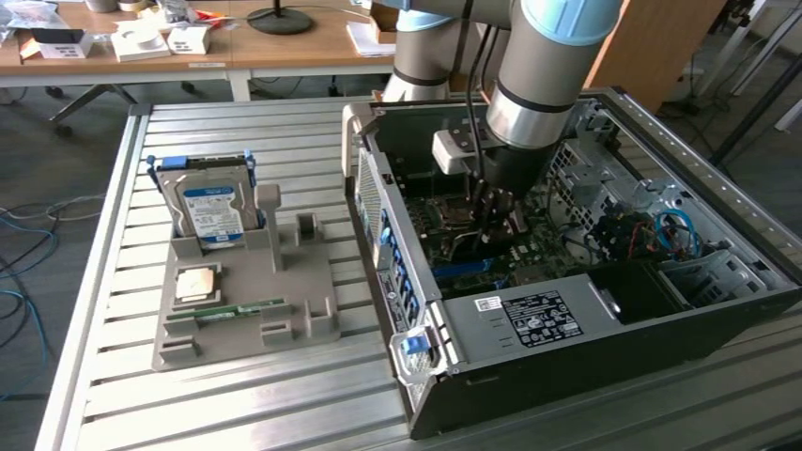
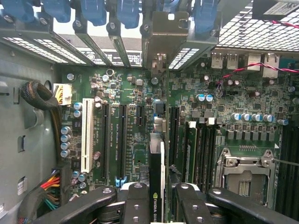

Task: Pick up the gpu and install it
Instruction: 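Insert the gpu into the slot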

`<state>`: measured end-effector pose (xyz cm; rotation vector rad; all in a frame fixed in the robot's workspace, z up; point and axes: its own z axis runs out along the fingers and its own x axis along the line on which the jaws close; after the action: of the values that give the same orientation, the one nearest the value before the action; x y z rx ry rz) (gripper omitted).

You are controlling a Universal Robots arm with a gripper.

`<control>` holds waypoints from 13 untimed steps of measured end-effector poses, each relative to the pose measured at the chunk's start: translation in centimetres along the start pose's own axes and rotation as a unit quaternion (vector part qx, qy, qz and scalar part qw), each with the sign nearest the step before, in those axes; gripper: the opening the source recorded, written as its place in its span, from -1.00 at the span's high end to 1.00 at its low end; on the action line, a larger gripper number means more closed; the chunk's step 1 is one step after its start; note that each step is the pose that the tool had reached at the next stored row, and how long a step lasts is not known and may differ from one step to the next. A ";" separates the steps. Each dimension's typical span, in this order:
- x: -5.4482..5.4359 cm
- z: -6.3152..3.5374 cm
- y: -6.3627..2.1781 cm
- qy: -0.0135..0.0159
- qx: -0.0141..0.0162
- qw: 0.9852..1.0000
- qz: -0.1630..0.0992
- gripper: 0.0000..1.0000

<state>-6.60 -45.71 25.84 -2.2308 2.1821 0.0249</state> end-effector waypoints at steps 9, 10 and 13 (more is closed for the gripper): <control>0.0 0.12 0.00 0.000 0.000 1.000 0.003 0.47; 0.0 0.12 0.00 0.000 0.000 1.000 0.003 0.47; 0.0 0.13 0.00 0.000 0.000 1.000 0.003 0.47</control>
<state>-6.60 -45.71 25.71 -2.2238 2.1892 0.0248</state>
